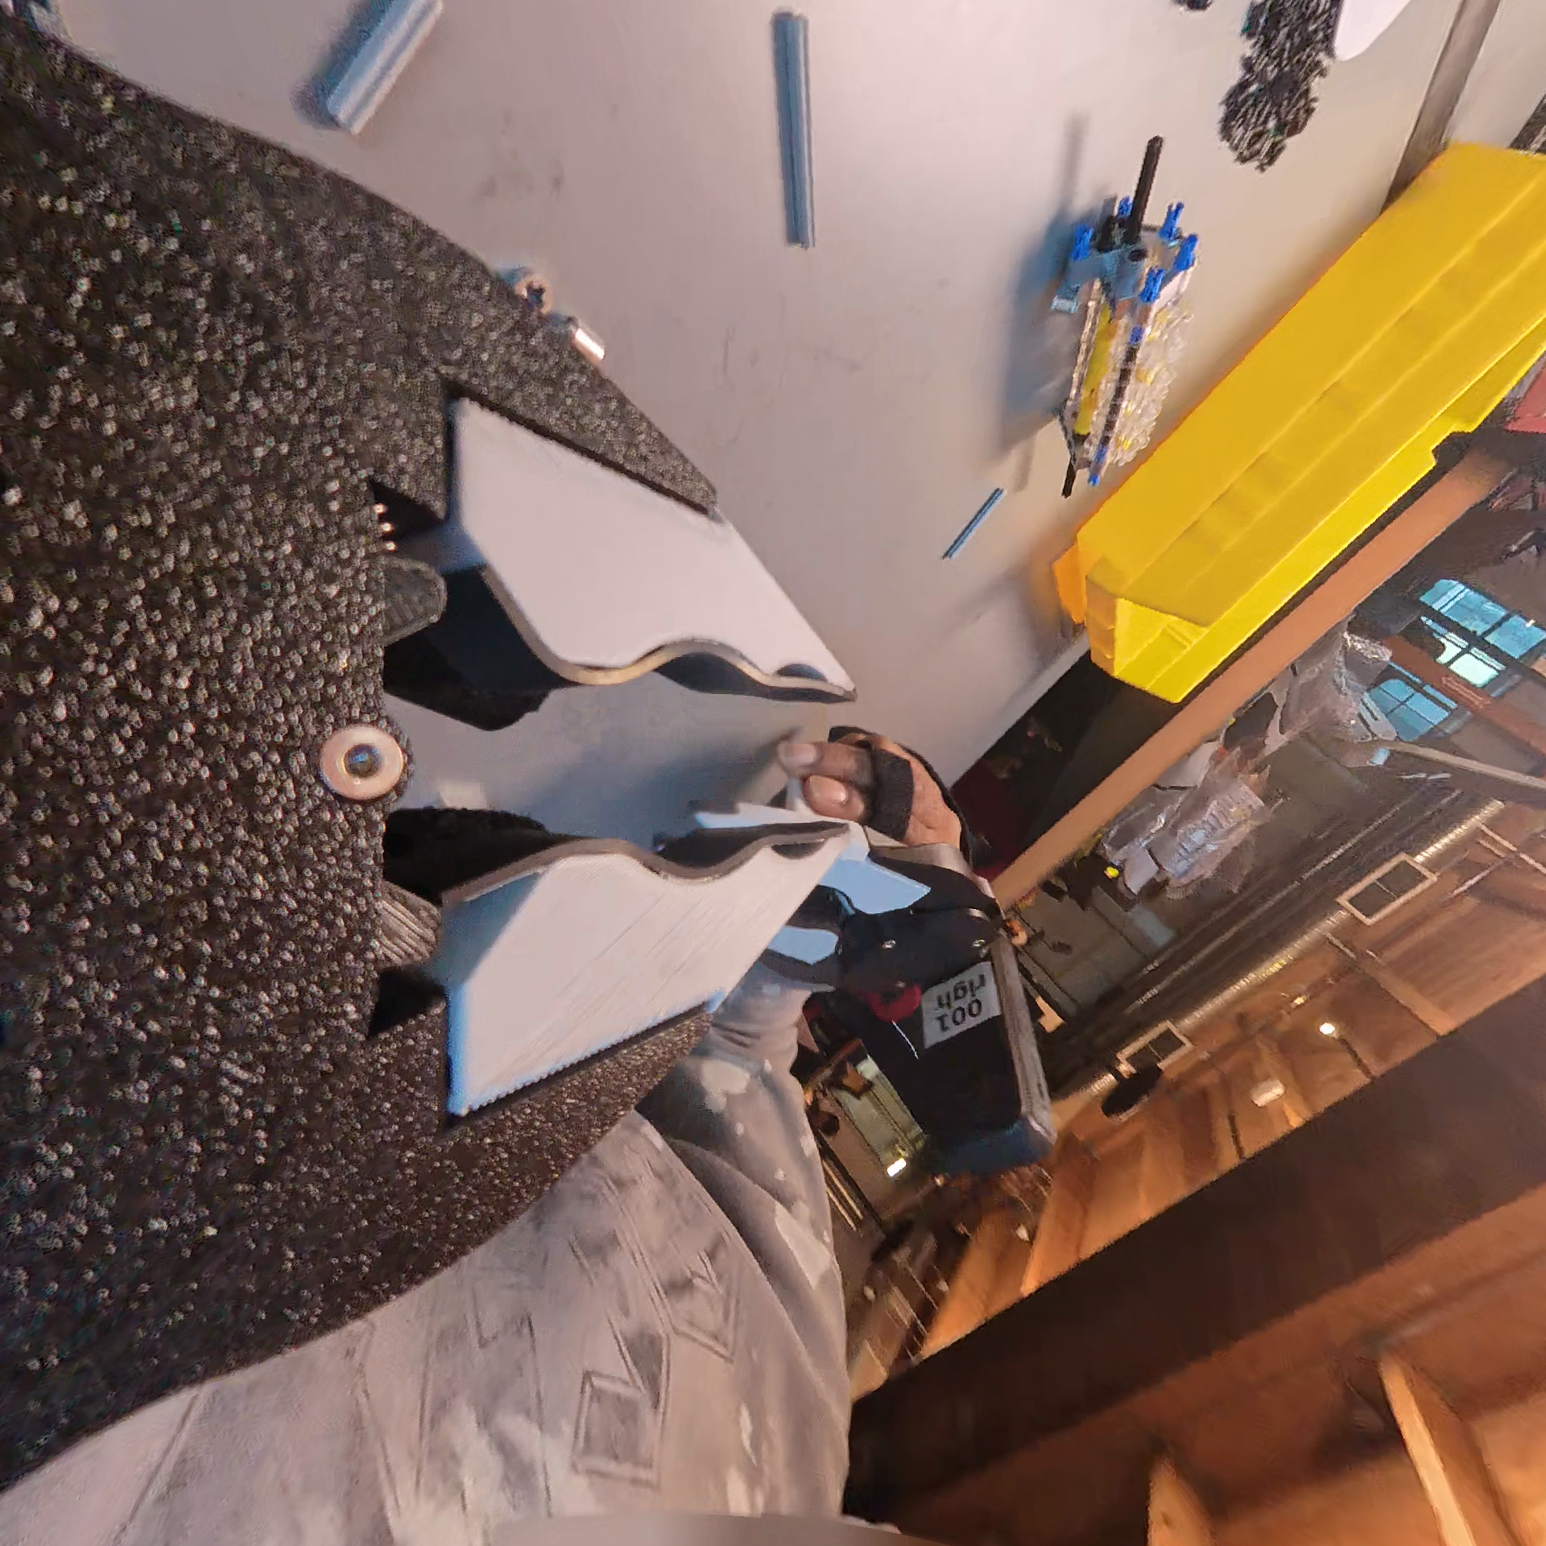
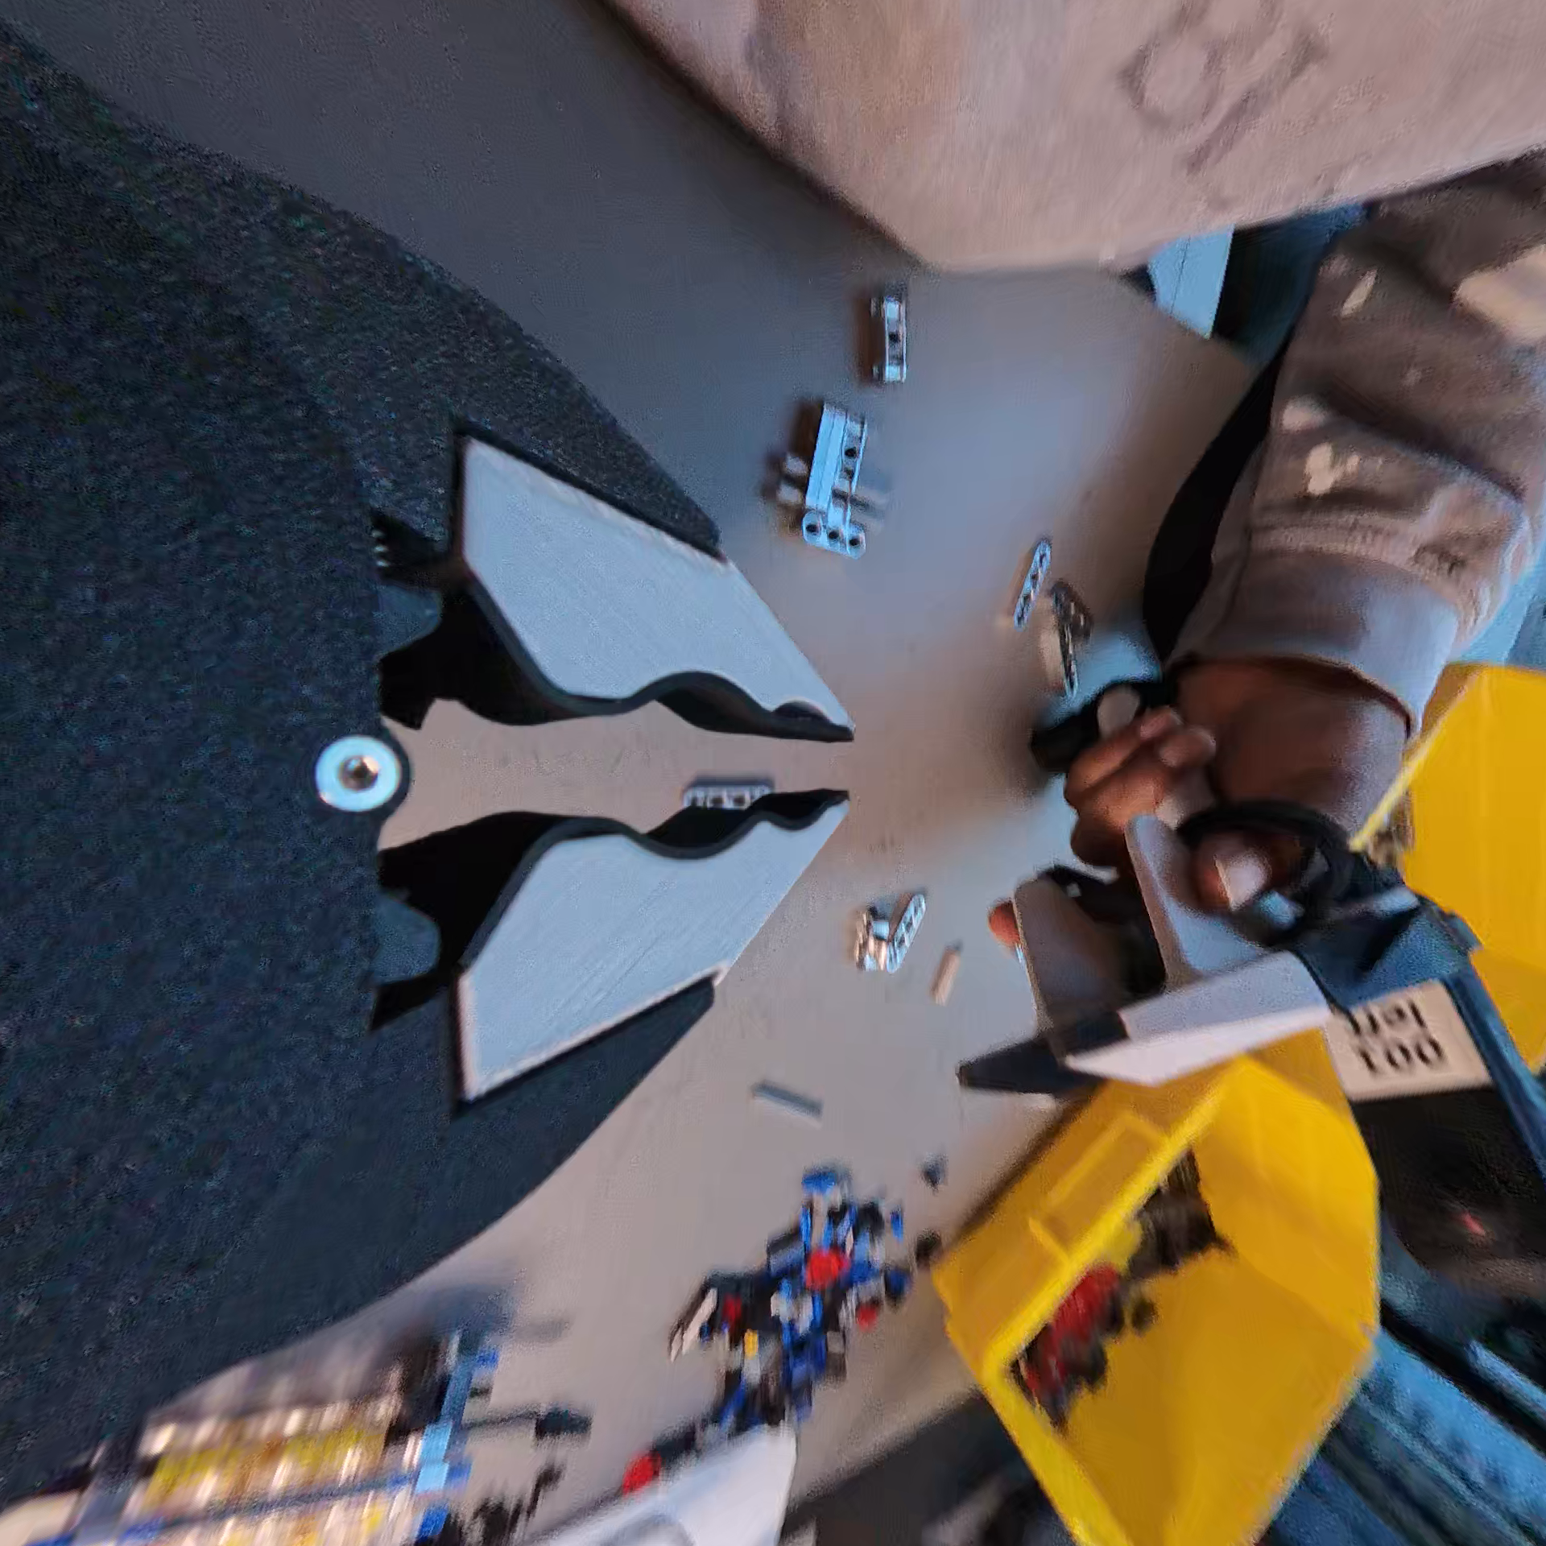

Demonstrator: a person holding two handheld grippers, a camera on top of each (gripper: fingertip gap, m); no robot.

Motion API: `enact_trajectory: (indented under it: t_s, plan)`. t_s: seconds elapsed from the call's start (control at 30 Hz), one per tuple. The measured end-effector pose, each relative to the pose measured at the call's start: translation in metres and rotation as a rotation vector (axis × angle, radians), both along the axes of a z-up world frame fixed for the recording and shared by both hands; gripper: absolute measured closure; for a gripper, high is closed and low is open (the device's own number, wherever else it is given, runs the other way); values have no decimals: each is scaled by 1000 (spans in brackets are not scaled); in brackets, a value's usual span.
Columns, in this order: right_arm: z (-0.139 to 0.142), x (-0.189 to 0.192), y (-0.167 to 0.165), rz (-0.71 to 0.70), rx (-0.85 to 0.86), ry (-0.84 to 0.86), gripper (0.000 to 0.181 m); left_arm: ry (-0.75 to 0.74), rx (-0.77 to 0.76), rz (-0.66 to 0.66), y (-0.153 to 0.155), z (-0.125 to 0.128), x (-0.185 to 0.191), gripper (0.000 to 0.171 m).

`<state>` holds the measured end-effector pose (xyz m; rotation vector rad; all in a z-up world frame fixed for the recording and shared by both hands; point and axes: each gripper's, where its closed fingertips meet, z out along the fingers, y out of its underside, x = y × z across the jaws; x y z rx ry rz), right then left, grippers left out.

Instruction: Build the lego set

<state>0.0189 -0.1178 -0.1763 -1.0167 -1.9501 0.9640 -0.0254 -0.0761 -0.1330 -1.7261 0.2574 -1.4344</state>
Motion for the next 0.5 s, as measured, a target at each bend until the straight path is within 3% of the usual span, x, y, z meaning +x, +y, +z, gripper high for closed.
enact_trajectory:
  t_s: [0.13, 0.3, 0.4, 0.5]
  plan:
    - [-21, 13, -38, 139, -145, -210, 151, 110, 61, 8, 0, -5, 2, 139]
    - [-54, 17, -77, 234, -95, -408, 124, 153, 67, 6, 1, -11, 4, 138]
    - [-62, 10, -79, 215, -10, -410, 139, 193, 84, 12, 0, -13, 3, 138]
    - [-62, 9, -77, 202, -1, -416, 143, 249, 128, 9, -3, -13, 4, 138]
